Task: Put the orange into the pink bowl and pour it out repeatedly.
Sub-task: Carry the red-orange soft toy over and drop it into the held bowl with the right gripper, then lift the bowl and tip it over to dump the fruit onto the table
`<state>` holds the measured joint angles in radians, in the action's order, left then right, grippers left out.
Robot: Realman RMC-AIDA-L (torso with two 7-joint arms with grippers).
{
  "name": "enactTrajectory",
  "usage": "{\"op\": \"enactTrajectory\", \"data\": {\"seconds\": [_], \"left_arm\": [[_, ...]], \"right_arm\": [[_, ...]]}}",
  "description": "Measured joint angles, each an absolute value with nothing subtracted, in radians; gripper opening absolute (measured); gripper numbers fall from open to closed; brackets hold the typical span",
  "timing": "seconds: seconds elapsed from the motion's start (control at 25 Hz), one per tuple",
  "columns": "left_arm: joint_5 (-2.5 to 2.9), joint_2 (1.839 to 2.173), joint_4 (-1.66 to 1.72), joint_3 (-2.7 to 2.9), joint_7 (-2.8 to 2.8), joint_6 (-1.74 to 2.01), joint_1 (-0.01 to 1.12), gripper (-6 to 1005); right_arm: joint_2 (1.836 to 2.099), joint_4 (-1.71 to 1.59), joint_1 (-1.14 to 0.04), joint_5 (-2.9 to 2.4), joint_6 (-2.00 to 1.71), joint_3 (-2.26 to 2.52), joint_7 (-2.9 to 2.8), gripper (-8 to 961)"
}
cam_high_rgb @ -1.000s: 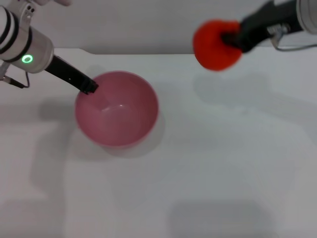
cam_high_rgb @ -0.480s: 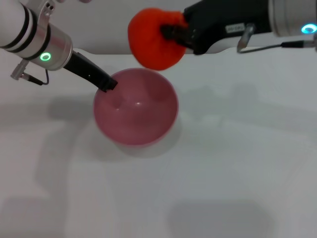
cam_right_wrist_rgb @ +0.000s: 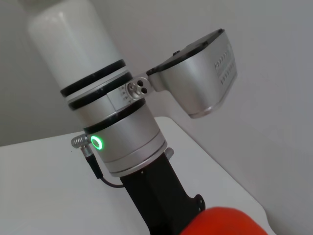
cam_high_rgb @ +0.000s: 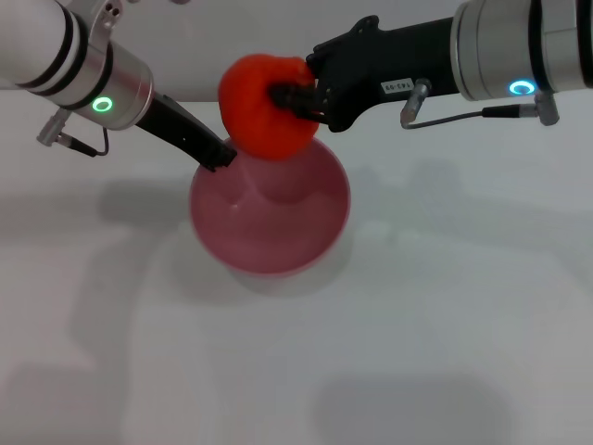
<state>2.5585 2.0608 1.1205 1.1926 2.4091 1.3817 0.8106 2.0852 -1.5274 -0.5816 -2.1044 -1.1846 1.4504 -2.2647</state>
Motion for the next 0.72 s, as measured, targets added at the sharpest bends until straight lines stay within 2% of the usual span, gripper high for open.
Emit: {"op": "enactTrajectory", "data": {"seconds": [0.28, 0.48, 0.72], "left_arm": [[2.554, 2.061, 1.119, 1.194, 2.406, 1.377, 0.807, 44], [2.550, 2.060, 1.118, 1.193, 2.403, 1.370, 0.805, 44], [2.540, 2.062, 1.152, 1.198, 2.385, 1.338, 0.796, 44]], "right_arm": [[2.085, -1.527, -0.580, -2.102, -1.183, 1.445, -2.255, 248], [2.085, -1.527, -0.558, -2.073, -1.158, 1.425, -2.224, 490], [2.085, -1.446, -0.411, -1.607, -1.097, 1.346, -1.783, 542]]}}
